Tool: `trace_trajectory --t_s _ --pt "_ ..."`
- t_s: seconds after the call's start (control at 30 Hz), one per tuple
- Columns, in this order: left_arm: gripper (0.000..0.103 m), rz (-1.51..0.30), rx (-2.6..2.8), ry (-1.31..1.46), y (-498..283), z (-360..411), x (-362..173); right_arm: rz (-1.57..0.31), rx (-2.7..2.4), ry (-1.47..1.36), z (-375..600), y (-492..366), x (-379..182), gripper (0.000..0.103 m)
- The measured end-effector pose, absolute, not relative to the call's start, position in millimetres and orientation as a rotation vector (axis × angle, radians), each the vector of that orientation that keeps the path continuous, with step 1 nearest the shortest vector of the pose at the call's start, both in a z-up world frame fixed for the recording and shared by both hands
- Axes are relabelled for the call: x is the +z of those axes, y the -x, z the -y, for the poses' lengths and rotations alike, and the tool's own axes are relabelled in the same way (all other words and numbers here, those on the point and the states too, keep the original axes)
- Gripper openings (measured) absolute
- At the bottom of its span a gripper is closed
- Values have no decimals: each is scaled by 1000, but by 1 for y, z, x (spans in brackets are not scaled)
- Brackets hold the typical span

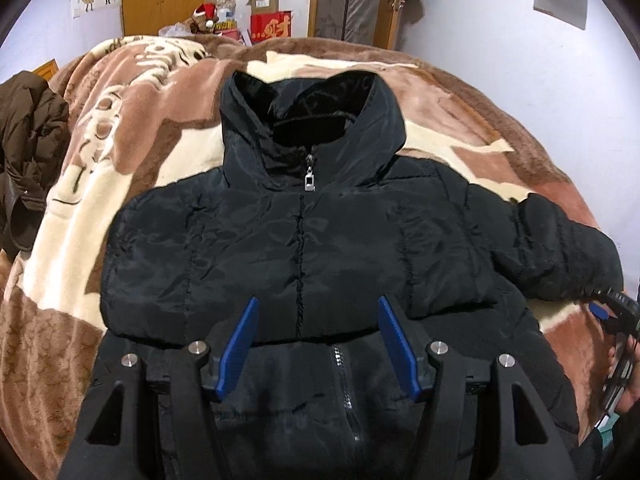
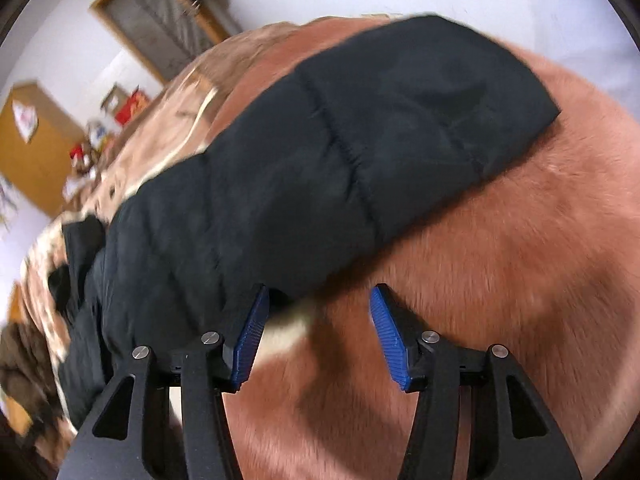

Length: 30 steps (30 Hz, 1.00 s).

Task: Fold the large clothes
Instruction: 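Reach the right tool to the other sleeve and grasp its cuff, then fold the sleeve across the jacket body with the right tool and release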

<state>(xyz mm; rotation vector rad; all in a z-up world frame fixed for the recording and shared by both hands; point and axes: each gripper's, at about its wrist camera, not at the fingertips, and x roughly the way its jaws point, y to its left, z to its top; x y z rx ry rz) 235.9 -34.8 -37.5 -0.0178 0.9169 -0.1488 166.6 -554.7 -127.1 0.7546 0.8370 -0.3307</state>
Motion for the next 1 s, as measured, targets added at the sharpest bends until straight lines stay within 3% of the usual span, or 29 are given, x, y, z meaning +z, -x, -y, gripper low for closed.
trace_trajectory --t_s 0.3,0.37,0.43,0.83,1.0 --pt "64 -972 -113 66 -246 24 -57 -717 -351 -801 566 -179 -118 53" --pt "64 -973 -107 80 -243 19 -55 -722 -347 -802 568 -179 -113 18" --pt "64 -963 -103 87 -239 13 -50 -708 -332 -790 567 -178 -98 13" --pt "64 -885 -66 175 -220 -35 -19 -549 -36 -555 459 -190 68 10" --pt "64 -861 -37 222 -214 -61 -14 -569 149 -467 376 -222 103 10"
